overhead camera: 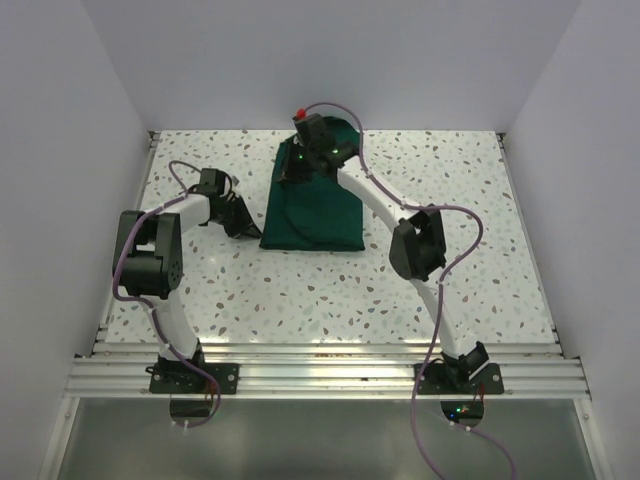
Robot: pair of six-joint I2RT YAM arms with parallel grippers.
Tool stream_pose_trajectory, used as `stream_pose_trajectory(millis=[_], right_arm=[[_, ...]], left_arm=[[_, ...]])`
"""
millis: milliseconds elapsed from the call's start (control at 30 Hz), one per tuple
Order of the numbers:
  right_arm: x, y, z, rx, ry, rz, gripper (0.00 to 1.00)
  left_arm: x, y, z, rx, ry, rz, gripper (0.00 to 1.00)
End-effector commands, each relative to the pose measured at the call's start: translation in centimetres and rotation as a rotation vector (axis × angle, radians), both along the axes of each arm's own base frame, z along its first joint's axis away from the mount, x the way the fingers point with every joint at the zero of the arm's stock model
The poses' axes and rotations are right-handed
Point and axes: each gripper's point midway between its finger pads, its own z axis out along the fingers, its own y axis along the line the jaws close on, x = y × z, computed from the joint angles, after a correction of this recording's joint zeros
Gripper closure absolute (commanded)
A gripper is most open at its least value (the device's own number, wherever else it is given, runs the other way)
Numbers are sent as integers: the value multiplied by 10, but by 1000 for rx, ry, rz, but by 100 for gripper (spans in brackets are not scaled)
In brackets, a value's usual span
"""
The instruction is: Prepare the surgical pack
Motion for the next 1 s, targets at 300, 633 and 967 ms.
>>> stream_pose_trajectory(millis=[300,633,967], right_arm=[[16,29,22,93,-94,-12,100],[5,23,-23,20,-23,7,93],[4,30,-47,8,13,36,76]], left_arm=[[8,-5,13,-16,-59,-10,87],[19,3,37,30,-98,-7,81],[32,5,69,26,-154,-4,68]])
